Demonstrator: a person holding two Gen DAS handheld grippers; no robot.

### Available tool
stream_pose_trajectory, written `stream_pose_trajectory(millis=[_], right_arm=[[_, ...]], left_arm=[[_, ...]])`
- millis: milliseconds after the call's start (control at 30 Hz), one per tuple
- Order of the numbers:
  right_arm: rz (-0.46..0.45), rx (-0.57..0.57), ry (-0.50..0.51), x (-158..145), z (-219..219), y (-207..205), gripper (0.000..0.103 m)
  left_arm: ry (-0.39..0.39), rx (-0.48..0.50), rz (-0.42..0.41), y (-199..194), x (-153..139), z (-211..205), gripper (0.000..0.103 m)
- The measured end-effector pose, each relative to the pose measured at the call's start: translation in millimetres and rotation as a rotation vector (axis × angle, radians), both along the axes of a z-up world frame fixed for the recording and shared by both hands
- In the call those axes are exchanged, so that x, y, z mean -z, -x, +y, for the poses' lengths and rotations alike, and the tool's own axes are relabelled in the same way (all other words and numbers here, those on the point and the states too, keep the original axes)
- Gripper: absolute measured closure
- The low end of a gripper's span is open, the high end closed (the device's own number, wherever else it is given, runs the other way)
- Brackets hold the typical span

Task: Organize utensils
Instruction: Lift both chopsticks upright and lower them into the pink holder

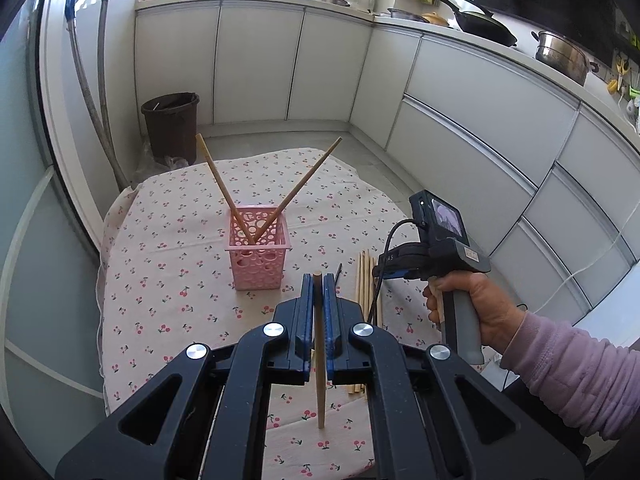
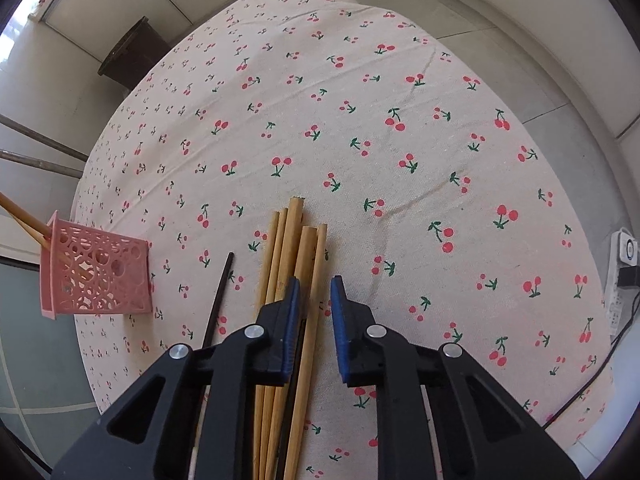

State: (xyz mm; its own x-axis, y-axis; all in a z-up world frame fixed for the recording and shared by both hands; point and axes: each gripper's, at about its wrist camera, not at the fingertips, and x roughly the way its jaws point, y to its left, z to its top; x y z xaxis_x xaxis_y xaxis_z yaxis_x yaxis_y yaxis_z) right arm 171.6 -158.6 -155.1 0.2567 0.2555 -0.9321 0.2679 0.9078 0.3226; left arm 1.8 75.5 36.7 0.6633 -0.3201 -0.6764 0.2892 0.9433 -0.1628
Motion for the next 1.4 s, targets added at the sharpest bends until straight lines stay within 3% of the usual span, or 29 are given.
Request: stream_pose_trajectory(millis=[133,167,433,1067,1400], right_arm=[[-0.018,0.017,0.002,3,1,-3,0.089],[-0.009,0.026,0.015,6,-1,-4,0.097],[-0.133,0.009,0.032,-8,1,12,0.098],[-0.683,-0.069,-0.048,-175,-15,122,0.098],[-0.891,-0.081,-0.139,-273,-23,128,0.097]], left_arm=[[0.001,-0.013,-0.008,1,-2,2,0.099],[0.002,-0.018,-0.009,1,-2,3,0.099],[0.026,-0.064,-0.013,-1,-4,11,0.099],[0.101,-0.221,-0.081,-2,-22,28,0.099],[0.121,-0.272,-0.206,-16,-77,27,0.099]])
